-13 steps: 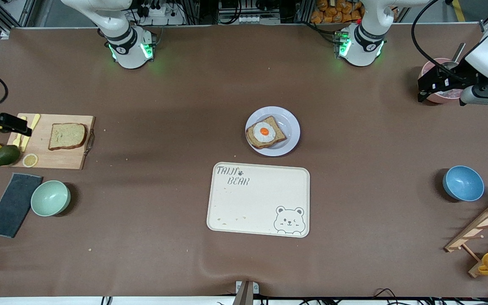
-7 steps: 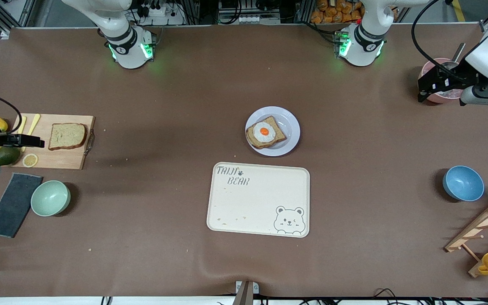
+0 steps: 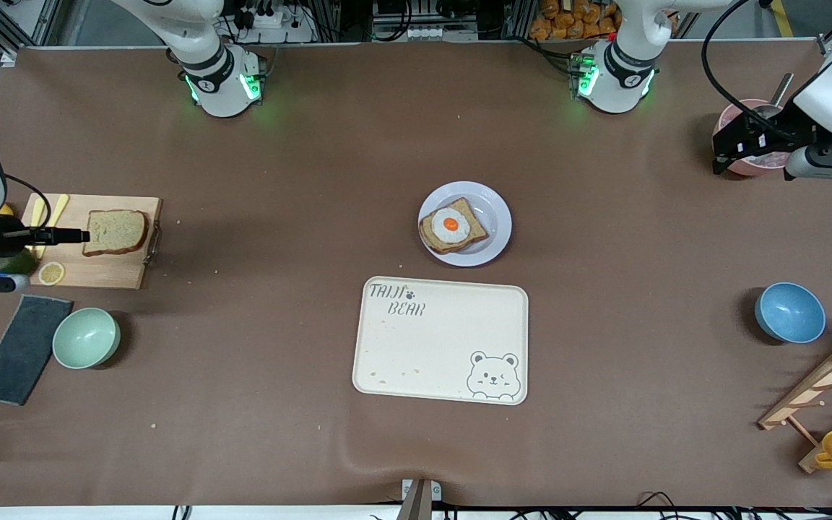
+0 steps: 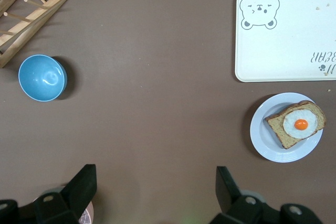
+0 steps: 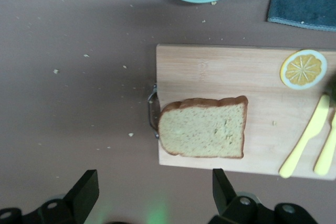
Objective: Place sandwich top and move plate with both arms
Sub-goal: 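Lower the right gripper and grasp the bread slice by its edge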
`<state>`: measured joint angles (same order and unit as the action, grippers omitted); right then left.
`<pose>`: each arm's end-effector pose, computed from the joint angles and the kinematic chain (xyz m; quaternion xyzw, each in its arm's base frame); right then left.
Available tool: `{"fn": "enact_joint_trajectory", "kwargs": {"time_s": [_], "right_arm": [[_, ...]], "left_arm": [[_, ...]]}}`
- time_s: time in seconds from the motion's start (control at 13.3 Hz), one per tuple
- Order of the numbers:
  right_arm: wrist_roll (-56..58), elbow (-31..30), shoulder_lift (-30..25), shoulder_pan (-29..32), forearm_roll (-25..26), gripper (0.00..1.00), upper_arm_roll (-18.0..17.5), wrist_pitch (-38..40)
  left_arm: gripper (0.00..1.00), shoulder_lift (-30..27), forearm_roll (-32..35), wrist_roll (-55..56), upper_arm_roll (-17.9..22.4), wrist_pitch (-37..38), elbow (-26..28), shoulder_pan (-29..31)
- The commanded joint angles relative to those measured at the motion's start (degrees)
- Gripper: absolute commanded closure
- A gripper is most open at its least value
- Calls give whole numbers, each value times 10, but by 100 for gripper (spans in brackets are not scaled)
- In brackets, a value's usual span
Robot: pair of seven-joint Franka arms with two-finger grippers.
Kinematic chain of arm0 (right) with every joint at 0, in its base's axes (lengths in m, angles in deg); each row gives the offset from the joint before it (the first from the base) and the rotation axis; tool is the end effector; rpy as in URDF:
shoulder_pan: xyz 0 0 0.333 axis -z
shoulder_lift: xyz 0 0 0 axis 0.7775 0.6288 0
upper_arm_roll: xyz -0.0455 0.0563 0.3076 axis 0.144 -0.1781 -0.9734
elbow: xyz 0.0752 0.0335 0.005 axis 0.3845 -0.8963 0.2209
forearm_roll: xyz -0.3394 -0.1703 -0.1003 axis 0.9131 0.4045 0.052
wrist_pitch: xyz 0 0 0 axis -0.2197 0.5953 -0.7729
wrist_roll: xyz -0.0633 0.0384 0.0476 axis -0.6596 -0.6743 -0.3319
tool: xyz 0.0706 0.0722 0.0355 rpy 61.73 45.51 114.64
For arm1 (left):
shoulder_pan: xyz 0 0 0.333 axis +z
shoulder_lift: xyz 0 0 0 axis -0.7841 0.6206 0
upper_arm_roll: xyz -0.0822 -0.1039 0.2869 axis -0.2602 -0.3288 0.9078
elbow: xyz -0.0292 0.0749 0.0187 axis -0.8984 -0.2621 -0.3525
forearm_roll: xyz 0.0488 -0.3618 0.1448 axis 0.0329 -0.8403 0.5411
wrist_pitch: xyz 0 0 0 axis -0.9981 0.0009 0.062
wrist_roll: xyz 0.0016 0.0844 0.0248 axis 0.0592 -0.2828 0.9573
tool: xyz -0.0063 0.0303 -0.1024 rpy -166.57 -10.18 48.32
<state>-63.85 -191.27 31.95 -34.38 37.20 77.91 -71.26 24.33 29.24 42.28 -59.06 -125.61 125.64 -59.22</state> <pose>0.5586 -0.1988 0.3500 -0.9810 -0.0007 0.1832 0.0636 0.5358 -0.0888 0.6617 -0.9981 0.0615 -0.0030 0.0018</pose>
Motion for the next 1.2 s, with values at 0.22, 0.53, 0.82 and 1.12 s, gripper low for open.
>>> {"fn": "enact_joint_trajectory", "kwargs": {"time_s": [0.22,0.53,0.82,1.12], "right_arm": [[69,-39,11,67,-44,13,-7,-26],[134,-54,44,101,-47,20,-8,-73],[206,-53,88,131,-67,20,-8,-107],[235,-48,119,146,-76,22,-8,-131]], "left_arm": [[0,-3,-7,8,-1,6,2,0],[0,-2,-7,8,-1,6,2,0],[0,-2,-7,8,-1,6,2,0],[0,-1,-7,8,-1,6,2,0]]}}
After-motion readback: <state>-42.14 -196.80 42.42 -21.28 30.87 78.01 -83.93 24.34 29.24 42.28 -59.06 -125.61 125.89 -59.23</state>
